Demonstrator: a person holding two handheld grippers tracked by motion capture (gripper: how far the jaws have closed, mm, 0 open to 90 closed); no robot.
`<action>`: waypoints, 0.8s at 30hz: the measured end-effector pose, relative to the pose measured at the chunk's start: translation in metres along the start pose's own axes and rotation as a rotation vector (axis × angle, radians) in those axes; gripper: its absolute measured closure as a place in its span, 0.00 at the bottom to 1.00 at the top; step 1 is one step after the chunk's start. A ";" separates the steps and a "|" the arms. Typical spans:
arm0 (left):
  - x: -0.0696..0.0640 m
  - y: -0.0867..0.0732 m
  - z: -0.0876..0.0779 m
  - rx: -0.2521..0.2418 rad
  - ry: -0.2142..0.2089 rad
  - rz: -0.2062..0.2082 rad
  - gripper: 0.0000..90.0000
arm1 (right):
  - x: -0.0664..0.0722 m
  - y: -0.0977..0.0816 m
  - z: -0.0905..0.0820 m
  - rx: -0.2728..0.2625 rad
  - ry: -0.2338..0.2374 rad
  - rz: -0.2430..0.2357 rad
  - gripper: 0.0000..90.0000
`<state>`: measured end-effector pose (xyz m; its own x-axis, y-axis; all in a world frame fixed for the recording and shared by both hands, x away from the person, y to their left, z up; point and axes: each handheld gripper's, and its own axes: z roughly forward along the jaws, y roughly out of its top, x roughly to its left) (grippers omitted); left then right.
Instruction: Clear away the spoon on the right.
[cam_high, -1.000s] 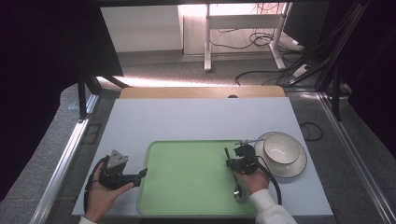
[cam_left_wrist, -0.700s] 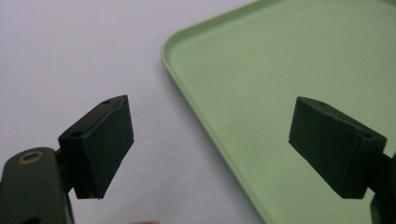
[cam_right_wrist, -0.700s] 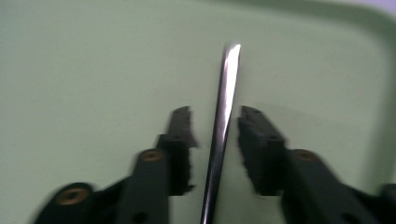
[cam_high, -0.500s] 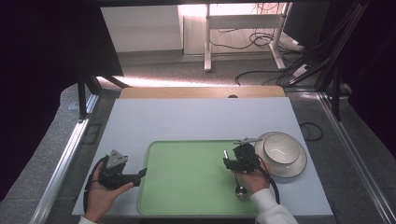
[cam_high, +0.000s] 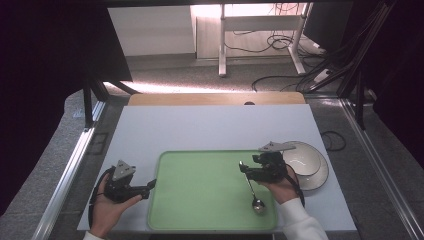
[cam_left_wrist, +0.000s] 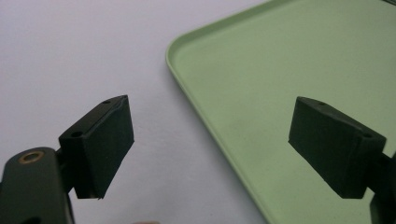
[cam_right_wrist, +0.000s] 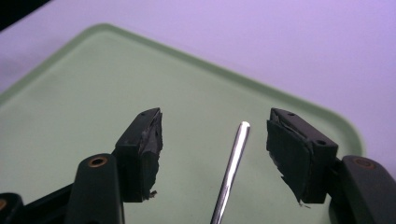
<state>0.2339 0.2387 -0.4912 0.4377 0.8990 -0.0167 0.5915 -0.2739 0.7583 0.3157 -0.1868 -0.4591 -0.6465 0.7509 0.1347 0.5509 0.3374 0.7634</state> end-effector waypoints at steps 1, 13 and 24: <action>0.000 0.000 0.000 -0.001 0.000 0.001 0.15 | 0.000 0.000 0.000 0.000 0.000 0.000 0.40; 0.001 0.000 -0.002 -0.017 0.014 -0.011 0.15 | -0.033 -0.017 -0.056 -0.095 -0.036 -0.021 0.41; -0.002 0.001 -0.003 -0.025 0.011 -0.015 0.14 | -0.053 -0.043 -0.085 -0.144 -0.036 0.020 0.40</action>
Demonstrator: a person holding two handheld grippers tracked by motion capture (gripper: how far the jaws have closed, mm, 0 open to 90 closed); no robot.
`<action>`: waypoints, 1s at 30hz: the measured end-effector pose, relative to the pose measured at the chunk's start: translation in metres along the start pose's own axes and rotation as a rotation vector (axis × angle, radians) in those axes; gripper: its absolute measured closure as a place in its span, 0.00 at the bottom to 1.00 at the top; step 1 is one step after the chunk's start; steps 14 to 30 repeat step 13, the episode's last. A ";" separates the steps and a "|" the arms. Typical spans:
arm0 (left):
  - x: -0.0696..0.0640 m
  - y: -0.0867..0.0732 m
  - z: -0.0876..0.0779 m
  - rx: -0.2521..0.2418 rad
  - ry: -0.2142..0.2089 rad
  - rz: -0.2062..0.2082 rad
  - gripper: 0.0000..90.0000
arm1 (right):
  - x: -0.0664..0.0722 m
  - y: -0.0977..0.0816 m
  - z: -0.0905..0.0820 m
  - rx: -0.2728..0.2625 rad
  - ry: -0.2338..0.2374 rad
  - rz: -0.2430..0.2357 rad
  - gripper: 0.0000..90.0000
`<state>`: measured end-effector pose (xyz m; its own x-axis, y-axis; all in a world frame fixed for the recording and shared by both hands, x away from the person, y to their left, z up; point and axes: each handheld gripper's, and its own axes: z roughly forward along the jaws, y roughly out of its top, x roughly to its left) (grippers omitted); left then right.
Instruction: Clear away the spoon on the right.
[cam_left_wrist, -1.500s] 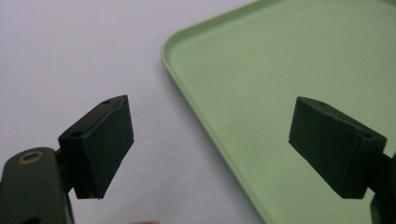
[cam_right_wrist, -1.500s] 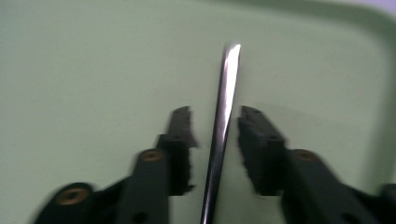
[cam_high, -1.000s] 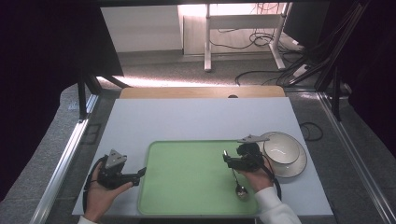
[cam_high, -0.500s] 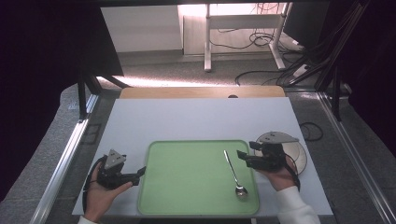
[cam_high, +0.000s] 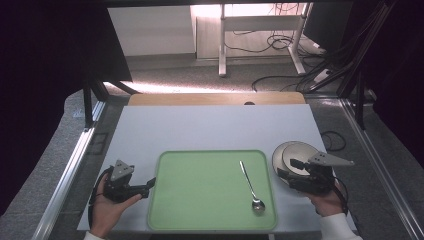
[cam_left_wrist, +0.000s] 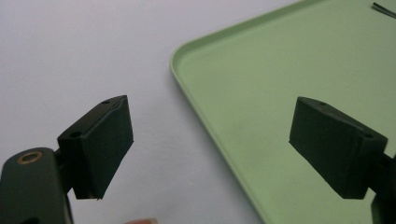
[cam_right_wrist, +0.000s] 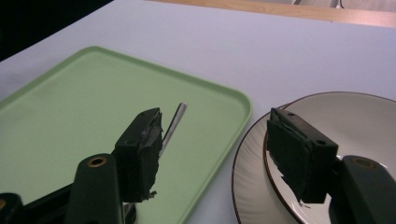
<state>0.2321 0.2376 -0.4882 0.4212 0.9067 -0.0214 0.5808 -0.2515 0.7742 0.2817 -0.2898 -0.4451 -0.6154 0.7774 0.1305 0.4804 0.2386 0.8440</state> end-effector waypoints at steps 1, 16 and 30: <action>-0.001 0.000 0.000 -0.001 -0.001 -0.001 0.14 | 0.000 0.001 0.000 -0.004 0.002 -0.005 0.40; 0.004 -0.001 -0.001 0.000 0.009 -0.006 0.14 | 0.002 0.000 0.005 0.019 0.006 0.013 0.40; 0.004 -0.001 -0.001 0.000 0.009 -0.006 0.14 | 0.002 0.000 0.005 0.019 0.006 0.013 0.40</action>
